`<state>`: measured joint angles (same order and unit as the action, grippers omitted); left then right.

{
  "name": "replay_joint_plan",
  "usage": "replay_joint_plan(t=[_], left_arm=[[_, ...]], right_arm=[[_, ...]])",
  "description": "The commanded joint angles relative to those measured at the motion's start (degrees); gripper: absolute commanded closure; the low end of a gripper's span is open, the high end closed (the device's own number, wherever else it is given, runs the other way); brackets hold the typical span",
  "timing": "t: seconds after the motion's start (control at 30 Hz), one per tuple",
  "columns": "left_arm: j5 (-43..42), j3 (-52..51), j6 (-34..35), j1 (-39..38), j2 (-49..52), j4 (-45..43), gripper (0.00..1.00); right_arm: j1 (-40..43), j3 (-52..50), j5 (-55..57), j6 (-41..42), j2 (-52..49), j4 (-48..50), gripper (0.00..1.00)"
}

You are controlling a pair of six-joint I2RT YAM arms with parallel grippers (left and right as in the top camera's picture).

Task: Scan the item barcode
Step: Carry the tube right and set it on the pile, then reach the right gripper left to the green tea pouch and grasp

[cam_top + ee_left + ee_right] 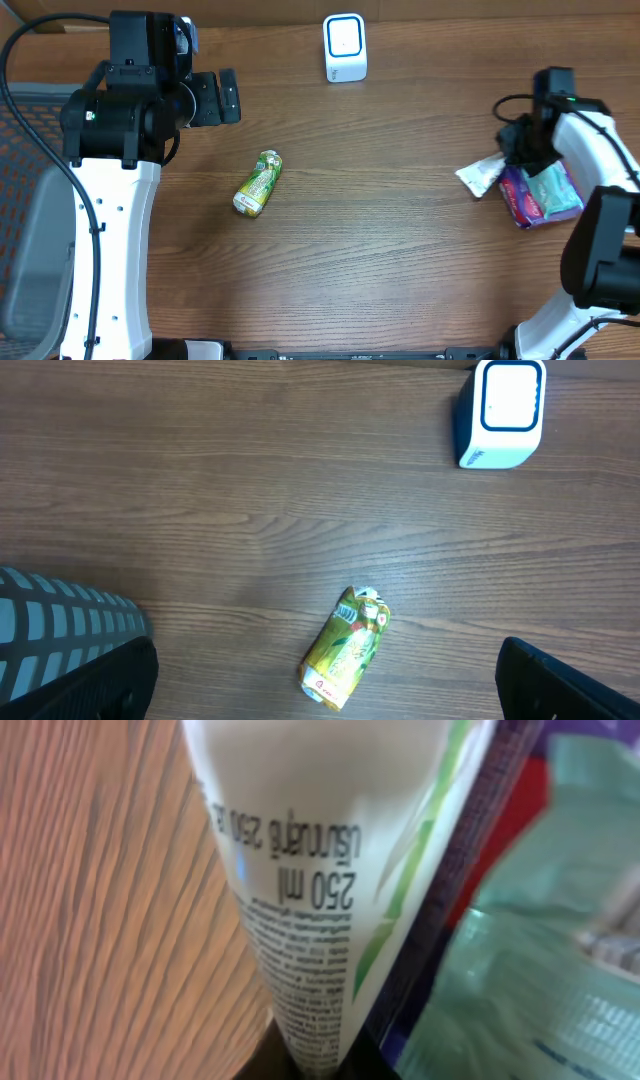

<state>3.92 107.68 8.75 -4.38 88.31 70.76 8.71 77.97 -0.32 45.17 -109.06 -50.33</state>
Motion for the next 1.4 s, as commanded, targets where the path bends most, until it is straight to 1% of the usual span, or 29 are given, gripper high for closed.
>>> replay_joint_plan(t=[0.0, 0.1, 0.13, 0.2, 0.33, 0.43, 0.53, 0.63, 0.8, 1.03, 1.2, 1.37], left_arm=[[0.55, 0.74, -1.07, 0.24, 0.46, -0.02, 0.0], [0.55, 0.74, -1.07, 0.24, 0.46, -0.02, 0.01], [0.55, 0.74, -1.07, 0.24, 0.46, -0.02, 0.0], [0.55, 0.74, -1.07, 0.24, 0.46, -0.02, 0.0], [0.55, 0.74, -1.07, 0.24, 0.46, -0.02, 0.01], [0.55, 0.74, -1.07, 0.24, 0.46, -0.02, 0.01], [0.55, 0.74, -1.07, 0.24, 0.46, -0.02, 0.01], [0.55, 0.74, -1.07, 0.24, 0.46, -0.02, 0.01], [0.55, 0.74, -1.07, 0.24, 0.46, -0.02, 0.0], [0.55, 0.74, -1.07, 0.24, 0.46, -0.02, 0.01], [0.55, 0.74, -1.07, 0.24, 0.46, -0.02, 0.01], [0.55, 0.74, -1.07, 0.24, 0.46, -0.02, 0.0]], right_arm=[[1.73, 0.17, -2.56, -6.16, 2.1, 1.55, 0.54], [1.86, 1.36, -5.95, -10.34, 2.12, 0.57, 0.26], [1.79, 2.03, -6.67, -11.13, 2.12, -0.15, 0.21], [1.31, 4.13, -8.44, -12.59, 2.25, -2.43, 0.16], [0.24, 9.55, -11.93, -15.74, 3.45, -7.06, 0.14], [-1.38, 13.51, -14.38, -17.0, 4.76, -9.77, 0.11], [-5.18, 15.1, -20.98, -17.16, 5.25, -9.07, 0.09], [-10.38, 14.38, -25.09, -16.41, 4.85, -5.2, 0.09], [-21.79, 12.66, -25.27, -10.34, 2.62, 3.48, 0.07], [-36.11, 12.28, -24.46, -3.21, -4.0, 16.5, 0.0], [-42.73, 12.31, -21.81, 0.98, -10.08, 22.56, 0.0], [-46.8, 12.31, -21.59, 1.38, -15.04, 30.58, 0.01]])
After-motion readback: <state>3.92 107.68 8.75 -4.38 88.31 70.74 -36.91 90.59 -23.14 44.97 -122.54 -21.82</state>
